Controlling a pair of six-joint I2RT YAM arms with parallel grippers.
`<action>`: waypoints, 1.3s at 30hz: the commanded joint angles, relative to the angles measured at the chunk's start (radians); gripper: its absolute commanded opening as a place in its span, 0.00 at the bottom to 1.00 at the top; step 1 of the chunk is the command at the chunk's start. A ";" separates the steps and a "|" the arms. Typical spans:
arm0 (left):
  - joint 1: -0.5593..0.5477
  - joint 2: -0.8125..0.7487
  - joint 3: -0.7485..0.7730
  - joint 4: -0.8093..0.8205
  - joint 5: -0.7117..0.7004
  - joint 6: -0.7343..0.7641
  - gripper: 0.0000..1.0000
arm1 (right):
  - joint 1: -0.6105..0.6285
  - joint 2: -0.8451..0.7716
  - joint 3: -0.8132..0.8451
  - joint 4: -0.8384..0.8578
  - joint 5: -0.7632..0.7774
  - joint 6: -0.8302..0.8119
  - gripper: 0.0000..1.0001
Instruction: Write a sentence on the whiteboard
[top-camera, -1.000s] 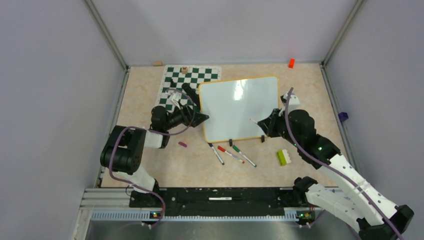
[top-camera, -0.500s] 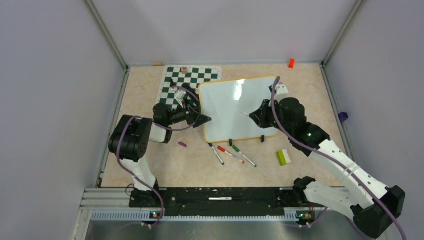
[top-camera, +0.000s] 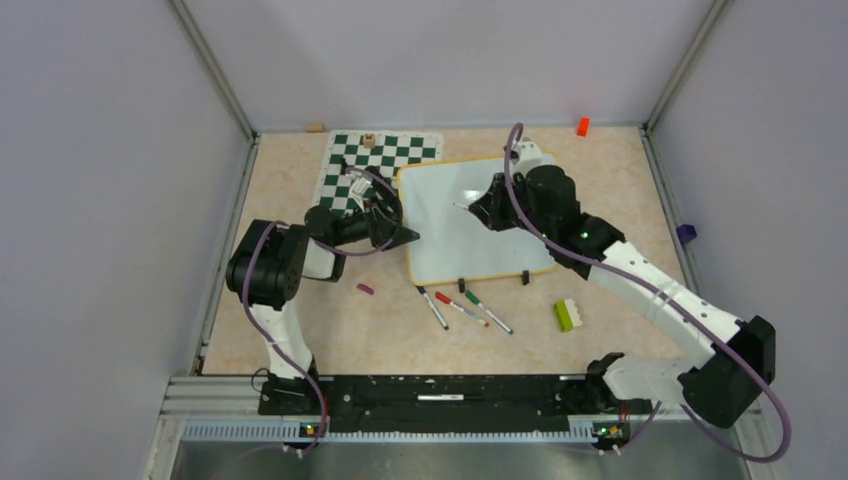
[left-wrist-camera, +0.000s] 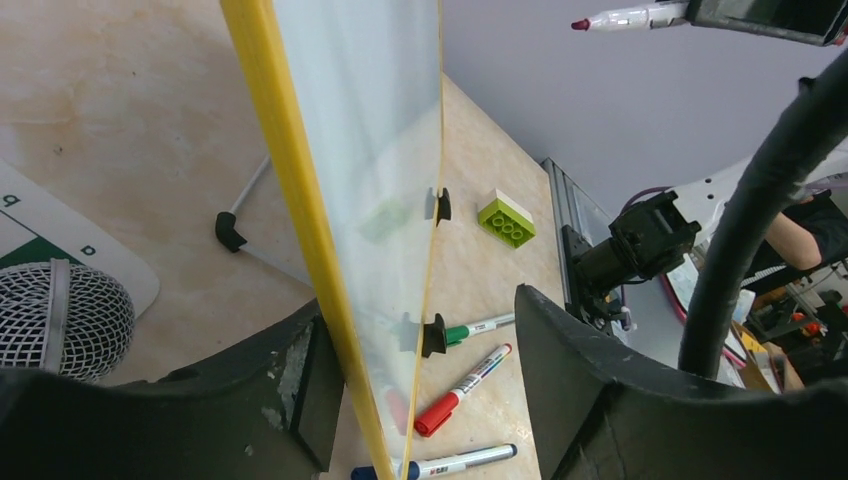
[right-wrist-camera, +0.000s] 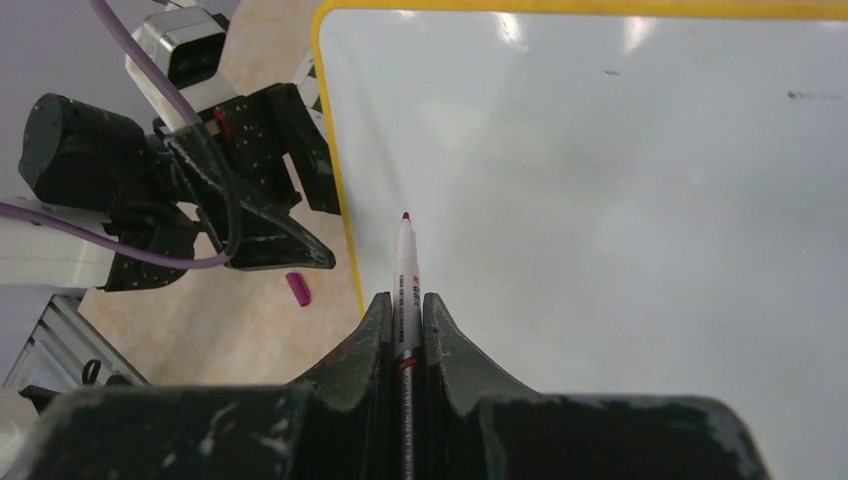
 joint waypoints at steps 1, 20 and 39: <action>0.006 -0.008 0.024 0.043 0.012 0.021 0.60 | 0.043 0.097 0.139 0.062 0.017 -0.026 0.00; 0.019 0.043 0.070 0.042 0.037 -0.022 0.00 | 0.120 0.277 0.327 0.078 0.087 -0.054 0.00; 0.049 0.088 0.077 0.131 0.050 -0.103 0.00 | 0.220 0.369 0.443 0.033 0.262 -0.142 0.00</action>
